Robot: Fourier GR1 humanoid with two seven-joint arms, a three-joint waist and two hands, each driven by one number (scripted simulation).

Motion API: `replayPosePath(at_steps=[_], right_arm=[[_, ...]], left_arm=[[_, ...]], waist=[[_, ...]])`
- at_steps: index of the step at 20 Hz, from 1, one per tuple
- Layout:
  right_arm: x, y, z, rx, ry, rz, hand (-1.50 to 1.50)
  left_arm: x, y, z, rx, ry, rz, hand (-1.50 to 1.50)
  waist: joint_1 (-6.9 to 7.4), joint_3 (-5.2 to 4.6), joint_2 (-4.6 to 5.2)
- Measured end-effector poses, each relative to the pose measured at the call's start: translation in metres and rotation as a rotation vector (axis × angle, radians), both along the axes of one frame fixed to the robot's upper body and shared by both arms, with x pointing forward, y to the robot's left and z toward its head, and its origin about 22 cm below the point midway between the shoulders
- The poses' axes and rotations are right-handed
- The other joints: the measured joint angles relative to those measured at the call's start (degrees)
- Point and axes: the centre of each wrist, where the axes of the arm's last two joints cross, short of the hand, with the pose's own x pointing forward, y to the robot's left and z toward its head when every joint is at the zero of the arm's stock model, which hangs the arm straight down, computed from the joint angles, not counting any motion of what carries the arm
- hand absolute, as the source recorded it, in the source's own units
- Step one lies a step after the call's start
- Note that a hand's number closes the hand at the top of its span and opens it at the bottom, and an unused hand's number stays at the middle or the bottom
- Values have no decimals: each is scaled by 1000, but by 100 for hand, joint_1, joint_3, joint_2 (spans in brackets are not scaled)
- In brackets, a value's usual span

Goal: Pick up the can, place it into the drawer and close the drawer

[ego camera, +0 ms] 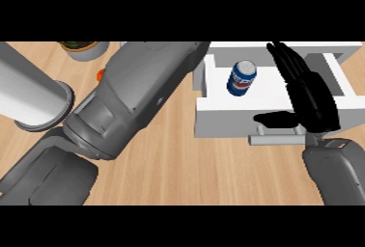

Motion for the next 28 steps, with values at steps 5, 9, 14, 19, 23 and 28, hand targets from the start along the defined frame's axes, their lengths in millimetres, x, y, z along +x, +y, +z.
replayPosePath(at_steps=[5,9,14,19,23,28], right_arm=[[28,13,-27,-77,-5,-16,-150],[52,23,-43,-110,-17,-35,-150],[78,24,-54,-145,-56,-108,-150],[96,33,-61,-146,-117,-166,-150],[111,35,-56,-153,-149,-205,-150],[128,39,-39,-181,-178,-217,-150]], left_arm=[[3,9,-3,-12,5,0,-150],[9,24,5,-14,3,20,-150],[12,38,9,-7,1,30,-150],[15,56,9,-5,12,34,-150],[15,70,5,0,16,27,-150],[15,85,-1,-1,22,33,-150]], waist=[[115,-2,-27],[158,-1,-27],[300,-3,-51],[376,-3,-52],[495,-4,-56],[550,-3,-18]])
